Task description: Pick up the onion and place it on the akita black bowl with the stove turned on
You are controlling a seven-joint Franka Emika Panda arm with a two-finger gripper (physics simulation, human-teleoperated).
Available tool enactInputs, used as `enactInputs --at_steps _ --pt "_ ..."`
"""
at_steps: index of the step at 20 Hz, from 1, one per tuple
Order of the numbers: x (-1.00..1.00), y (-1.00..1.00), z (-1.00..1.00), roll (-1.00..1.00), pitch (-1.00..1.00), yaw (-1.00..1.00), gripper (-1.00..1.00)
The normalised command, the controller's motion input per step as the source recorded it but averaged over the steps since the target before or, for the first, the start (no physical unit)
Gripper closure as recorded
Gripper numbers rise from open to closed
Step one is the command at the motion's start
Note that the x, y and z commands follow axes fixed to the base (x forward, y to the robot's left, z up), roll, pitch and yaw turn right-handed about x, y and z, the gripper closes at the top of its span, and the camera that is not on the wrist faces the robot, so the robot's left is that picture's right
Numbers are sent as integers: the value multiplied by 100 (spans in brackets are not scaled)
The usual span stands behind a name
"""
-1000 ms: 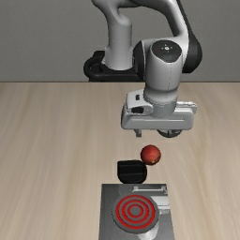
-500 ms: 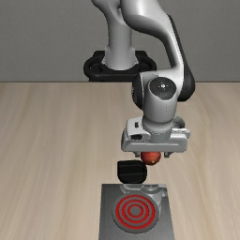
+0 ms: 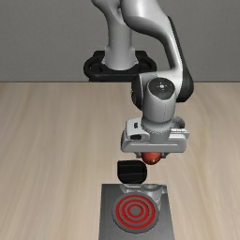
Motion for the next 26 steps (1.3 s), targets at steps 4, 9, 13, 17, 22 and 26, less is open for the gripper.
enactInputs --at_steps 4,9,13,17,22,26 --pt "0 0 0 0 0 0 100" --pt "0 0 0 0 0 0 100" --pt "0 0 100 0 0 0 100" --pt "0 0 100 0 0 0 100" --pt "-60 0 40 0 0 0 100" --pt "-100 0 0 0 0 0 100"
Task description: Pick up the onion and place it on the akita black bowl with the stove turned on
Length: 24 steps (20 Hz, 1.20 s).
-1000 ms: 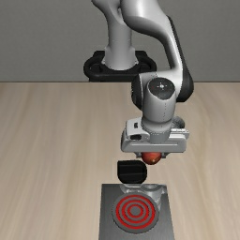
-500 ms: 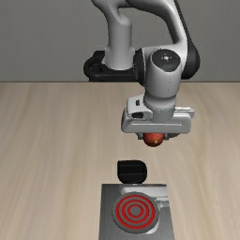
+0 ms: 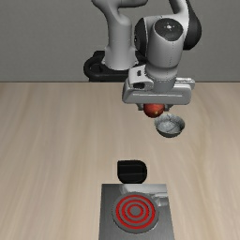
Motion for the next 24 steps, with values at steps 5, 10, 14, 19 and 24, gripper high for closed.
enactInputs --at_steps 5,10,14,19,24 --pt "-60 40 0 0 0 0 100" --pt "0 100 0 0 0 0 100" --pt "0 0 0 0 0 0 -100" --pt "0 0 0 0 0 0 -100" --pt "0 0 0 0 0 0 -100"
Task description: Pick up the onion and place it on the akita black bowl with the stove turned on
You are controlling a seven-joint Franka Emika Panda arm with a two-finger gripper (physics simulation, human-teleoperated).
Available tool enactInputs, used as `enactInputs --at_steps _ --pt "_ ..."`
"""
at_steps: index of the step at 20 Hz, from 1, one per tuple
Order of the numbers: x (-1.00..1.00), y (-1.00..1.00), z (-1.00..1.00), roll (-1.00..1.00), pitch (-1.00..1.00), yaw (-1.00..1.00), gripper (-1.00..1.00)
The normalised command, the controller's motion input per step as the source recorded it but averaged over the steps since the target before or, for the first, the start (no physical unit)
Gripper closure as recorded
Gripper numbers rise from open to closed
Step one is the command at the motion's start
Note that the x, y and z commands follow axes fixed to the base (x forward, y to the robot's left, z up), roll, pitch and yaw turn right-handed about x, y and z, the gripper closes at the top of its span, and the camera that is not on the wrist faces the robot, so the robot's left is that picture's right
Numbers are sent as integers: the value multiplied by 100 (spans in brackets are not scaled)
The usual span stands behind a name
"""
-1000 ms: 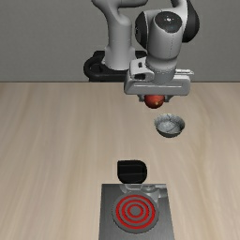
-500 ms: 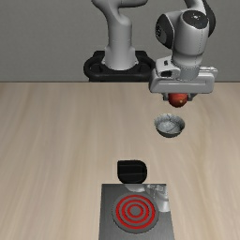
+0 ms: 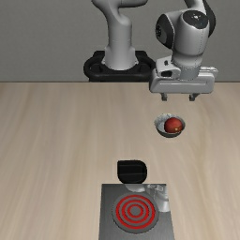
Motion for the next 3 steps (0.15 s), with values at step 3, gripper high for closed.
enactInputs --at_steps 3 --pt "0 0 0 0 0 0 -100"
